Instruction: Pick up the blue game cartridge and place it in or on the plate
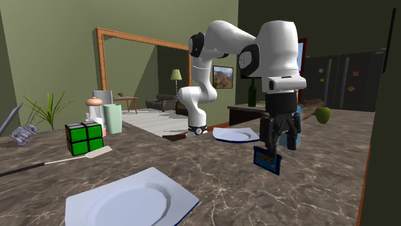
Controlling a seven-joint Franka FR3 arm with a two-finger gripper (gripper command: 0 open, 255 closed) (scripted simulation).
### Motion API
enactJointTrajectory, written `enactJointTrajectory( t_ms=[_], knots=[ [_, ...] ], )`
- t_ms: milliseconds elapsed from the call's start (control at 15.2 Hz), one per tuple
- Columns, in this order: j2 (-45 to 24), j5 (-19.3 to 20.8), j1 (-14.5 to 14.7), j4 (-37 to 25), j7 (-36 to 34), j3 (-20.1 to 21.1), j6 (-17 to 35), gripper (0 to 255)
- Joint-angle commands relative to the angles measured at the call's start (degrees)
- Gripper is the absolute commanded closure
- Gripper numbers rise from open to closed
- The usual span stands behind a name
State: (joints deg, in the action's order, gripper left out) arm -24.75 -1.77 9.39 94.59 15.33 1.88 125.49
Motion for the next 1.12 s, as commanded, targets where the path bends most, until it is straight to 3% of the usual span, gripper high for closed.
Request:
enactJointTrajectory(
  t_ms=[0, 660, 726, 1056],
  knots=[
    [-1.1, 0.0, 0.1, -0.1, 0.0, 0.0, 1.0, 0],
    [-2.2, 0.1, 0.1, 0.2, -0.1, 0.0, 2.4, 0],
    [-2.2, 0.1, 0.1, 0.2, -0.1, 0.0, 2.4, 255],
    [-2.2, 0.1, 0.1, 0.2, -0.1, 0.0, 2.4, 255]
  ],
)
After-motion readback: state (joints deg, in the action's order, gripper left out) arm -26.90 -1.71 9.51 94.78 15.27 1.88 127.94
